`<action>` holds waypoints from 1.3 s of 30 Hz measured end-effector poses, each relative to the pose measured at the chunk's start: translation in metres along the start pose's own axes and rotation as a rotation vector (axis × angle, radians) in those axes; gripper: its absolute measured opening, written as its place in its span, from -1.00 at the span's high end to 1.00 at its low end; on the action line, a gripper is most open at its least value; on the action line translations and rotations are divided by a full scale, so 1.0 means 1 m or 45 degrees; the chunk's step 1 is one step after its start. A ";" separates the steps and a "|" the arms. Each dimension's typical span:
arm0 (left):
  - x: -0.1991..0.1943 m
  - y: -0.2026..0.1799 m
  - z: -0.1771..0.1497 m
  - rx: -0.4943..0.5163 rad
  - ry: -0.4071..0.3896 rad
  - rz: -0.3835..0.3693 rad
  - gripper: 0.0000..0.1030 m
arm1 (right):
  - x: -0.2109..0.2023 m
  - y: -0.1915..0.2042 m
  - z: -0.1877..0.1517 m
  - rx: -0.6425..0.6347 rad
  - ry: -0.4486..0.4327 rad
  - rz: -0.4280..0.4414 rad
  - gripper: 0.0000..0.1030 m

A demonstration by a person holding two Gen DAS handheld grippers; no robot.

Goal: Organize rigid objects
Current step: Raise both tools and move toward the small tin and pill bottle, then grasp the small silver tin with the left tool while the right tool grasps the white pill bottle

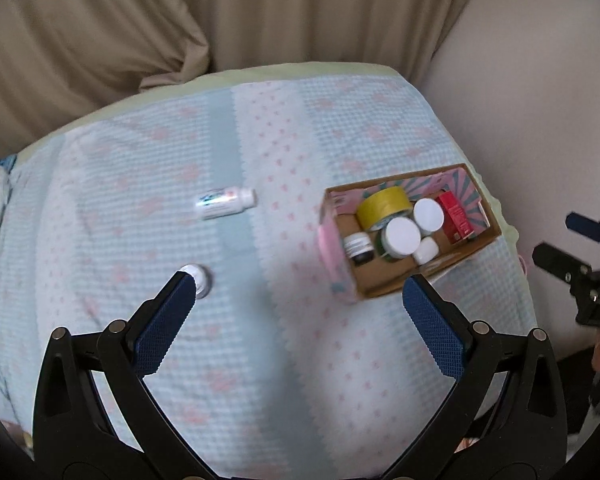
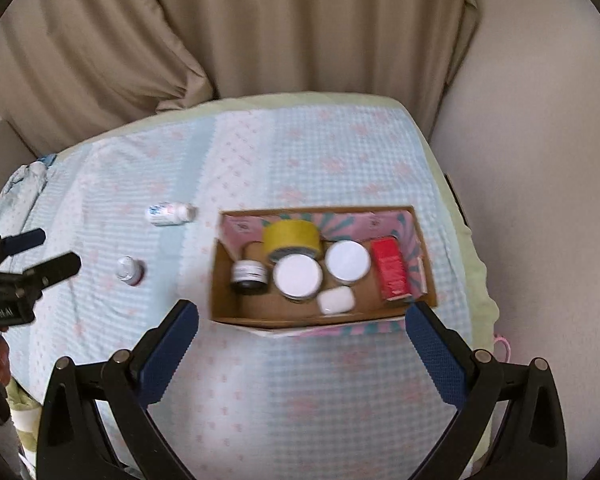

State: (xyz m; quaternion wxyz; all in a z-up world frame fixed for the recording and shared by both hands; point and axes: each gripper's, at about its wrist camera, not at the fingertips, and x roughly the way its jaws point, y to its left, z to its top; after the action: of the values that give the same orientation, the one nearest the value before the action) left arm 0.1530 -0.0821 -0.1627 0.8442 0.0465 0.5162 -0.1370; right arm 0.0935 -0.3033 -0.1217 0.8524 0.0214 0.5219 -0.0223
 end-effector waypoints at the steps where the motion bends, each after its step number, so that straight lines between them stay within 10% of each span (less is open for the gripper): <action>1: -0.005 0.010 -0.004 -0.005 0.001 -0.001 -1.00 | -0.003 0.011 0.001 -0.011 -0.003 0.005 -1.00; 18: -0.008 0.129 -0.035 -0.106 0.012 0.036 -1.00 | 0.027 0.156 0.047 -0.257 -0.032 0.205 -1.00; 39: 0.190 0.166 -0.045 -0.231 0.225 0.140 -0.97 | 0.240 0.238 0.138 -1.081 0.095 0.435 -1.00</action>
State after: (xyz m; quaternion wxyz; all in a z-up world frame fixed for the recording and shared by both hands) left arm 0.2417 0.0518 -0.3617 0.8025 0.0101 0.5953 -0.0387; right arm 0.3396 -0.0777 -0.2692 0.7577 -0.2434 0.5043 0.3351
